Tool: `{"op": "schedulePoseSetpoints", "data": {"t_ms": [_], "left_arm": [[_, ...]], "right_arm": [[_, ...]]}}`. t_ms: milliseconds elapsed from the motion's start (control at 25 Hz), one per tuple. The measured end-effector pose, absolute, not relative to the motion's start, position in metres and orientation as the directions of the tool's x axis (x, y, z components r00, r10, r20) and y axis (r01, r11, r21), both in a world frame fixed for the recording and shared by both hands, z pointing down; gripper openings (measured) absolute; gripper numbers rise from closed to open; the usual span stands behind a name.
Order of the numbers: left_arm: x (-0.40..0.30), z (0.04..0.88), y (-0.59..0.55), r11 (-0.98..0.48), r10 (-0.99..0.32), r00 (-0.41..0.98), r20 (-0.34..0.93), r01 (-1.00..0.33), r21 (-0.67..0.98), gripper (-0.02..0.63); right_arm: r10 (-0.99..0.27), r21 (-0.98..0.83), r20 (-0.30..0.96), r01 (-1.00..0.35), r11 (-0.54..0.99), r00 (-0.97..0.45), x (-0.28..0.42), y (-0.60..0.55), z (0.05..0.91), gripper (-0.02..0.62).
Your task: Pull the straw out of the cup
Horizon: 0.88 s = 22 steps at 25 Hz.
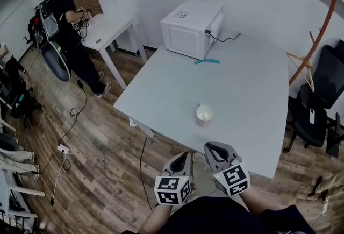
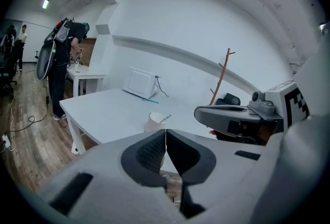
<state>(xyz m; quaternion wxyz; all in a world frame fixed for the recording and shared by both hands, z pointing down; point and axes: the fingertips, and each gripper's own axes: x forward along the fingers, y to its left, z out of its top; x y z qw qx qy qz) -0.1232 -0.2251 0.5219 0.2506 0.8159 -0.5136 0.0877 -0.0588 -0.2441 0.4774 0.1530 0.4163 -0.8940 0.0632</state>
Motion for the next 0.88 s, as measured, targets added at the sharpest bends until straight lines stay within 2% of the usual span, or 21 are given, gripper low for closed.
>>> {"op": "schedulePoseSetpoints", "data": {"t_ms": [320,440,520,880], "left_arm": [[-0.113,0.529,-0.255,-0.359,-0.779,0.472,0.412,-0.875,0.324,0.017],[-0.112,0.532,-0.263,-0.358,-0.777,0.473,0.417,-0.875,0.326,0.018],[-0.112,0.534,-0.268,-0.354,-0.776,0.471,0.421,-0.876,0.327,0.017],[-0.112,0.546,-0.293,-0.337,-0.766,0.459,0.449,-0.883,0.328,0.018]], "right_arm": [[-0.72,-0.001,0.372,-0.776,0.63,-0.586,-0.049,-0.275,0.496,0.037],[-0.718,-0.002,0.396,-0.782,0.623,-0.573,-0.046,-0.284,0.507,0.13],[-0.713,0.0,0.408,-0.781,0.624,-0.57,-0.046,-0.29,0.512,0.146],[-0.685,-0.011,0.449,-0.771,0.637,-0.573,-0.047,-0.32,0.535,0.147]]}}
